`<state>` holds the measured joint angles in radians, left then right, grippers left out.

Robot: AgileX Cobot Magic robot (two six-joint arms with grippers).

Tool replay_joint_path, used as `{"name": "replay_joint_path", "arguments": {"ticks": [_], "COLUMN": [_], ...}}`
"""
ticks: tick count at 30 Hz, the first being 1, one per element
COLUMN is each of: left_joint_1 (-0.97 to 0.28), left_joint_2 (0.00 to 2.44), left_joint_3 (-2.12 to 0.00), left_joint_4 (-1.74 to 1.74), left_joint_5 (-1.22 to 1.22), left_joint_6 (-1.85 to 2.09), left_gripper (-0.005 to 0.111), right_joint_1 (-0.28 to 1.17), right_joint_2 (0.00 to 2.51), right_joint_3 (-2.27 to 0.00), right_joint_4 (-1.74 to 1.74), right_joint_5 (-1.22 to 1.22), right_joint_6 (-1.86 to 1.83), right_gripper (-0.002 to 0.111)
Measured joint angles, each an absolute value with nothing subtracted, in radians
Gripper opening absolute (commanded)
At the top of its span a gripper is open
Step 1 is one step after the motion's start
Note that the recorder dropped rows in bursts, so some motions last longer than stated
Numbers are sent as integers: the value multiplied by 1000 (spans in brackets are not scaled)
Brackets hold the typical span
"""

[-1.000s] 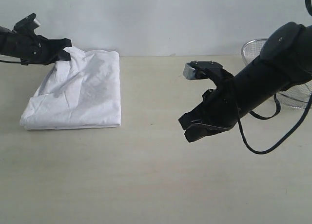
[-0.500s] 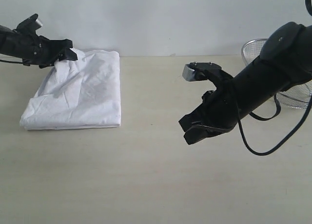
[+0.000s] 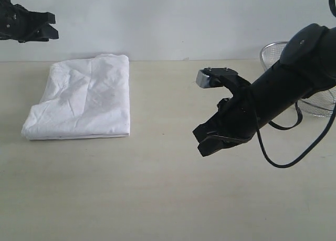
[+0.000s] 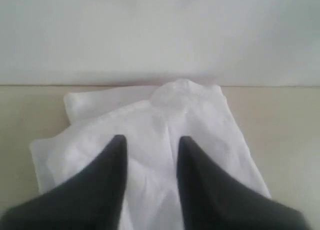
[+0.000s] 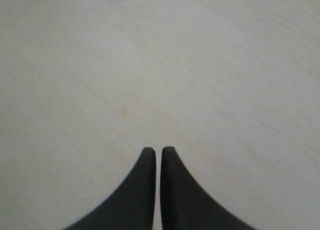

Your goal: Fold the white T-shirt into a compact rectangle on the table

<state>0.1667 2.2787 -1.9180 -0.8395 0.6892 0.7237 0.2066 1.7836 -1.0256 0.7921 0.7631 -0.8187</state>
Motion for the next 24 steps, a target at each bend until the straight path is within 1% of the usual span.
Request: {"name": "replay_joint_path", "arguments": {"ticks": [7, 14, 24], "left_joint_1": [116, 110, 110], "left_joint_2": [2307, 2370, 2418], "left_joint_3": [-1918, -1918, -1916], "left_joint_4": [-769, -665, -432], "left_joint_5": [745, 741, 635], "left_joint_6": [728, 666, 484], "left_gripper": [4, 4, 4], "right_joint_1": [207, 207, 207], "right_joint_2": [1784, 1784, 1784], "right_joint_3": [-1026, -1026, -1026], "right_joint_4": [792, 792, 792], "right_joint_5": [763, 750, 740], "right_joint_6": [-828, -829, -836], "right_gripper": [0, 0, 0]}}
